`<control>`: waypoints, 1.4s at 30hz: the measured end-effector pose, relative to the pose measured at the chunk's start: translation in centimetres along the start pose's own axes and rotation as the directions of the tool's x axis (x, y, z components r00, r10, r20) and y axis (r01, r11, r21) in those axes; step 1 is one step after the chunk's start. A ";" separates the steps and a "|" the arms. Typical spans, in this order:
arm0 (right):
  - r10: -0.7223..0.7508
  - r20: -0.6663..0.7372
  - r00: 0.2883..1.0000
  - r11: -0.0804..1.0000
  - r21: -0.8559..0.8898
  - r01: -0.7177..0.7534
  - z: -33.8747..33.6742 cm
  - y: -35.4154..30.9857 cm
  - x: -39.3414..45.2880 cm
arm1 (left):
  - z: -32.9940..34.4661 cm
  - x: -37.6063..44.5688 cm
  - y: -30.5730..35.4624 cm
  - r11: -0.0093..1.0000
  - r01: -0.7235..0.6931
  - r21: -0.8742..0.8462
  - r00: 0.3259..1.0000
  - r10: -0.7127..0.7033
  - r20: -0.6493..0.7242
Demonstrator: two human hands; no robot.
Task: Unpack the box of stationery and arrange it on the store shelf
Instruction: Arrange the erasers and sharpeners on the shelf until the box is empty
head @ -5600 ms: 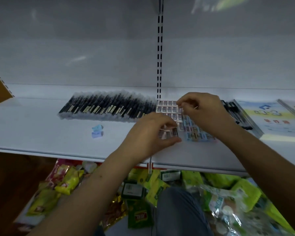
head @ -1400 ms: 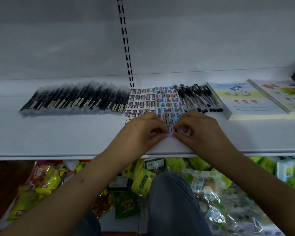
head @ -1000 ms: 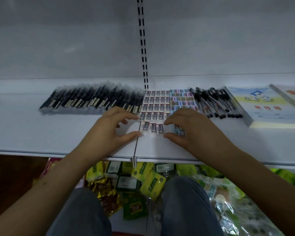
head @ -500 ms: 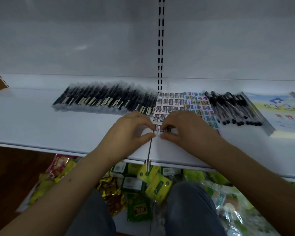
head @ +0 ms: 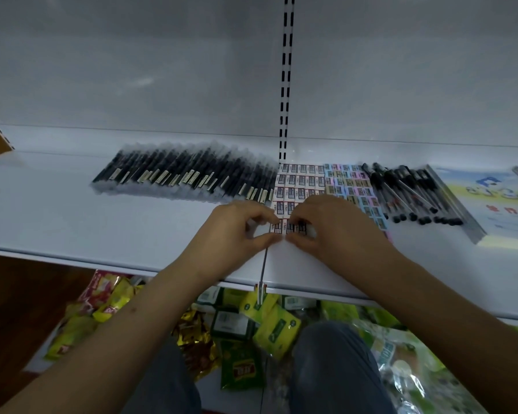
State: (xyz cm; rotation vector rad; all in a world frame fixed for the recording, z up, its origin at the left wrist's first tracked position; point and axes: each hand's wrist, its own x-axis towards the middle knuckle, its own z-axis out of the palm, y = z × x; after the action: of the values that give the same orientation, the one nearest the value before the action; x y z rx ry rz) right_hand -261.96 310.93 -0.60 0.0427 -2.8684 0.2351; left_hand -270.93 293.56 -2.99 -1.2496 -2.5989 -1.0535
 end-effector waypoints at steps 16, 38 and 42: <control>-0.272 -0.174 0.947 0.887 0.335 0.316 1.0 -17.1 5.8 | -14.6 -21.1 -5.6 0.892 0.391 0.225 0.867 -0.276 -0.415; -0.502 0.847 0.175 0.528 0.140 0.838 24.3 -46.7 2.8 | -13.8 -53.4 -8.3 -0.122 0.977 0.175 -0.135 -0.989 0.059; -0.629 0.735 0.255 0.436 0.062 0.898 27.3 -45.9 0.9 | -14.2 -53.0 -9.2 -0.157 0.957 0.244 -0.191 -0.974 0.121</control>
State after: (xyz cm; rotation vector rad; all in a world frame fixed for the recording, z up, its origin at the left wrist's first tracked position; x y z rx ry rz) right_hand -267.54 261.18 -19.22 1.8395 -2.9634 -0.7088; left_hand -245.26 245.71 -15.20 1.3837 -3.5100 -0.6646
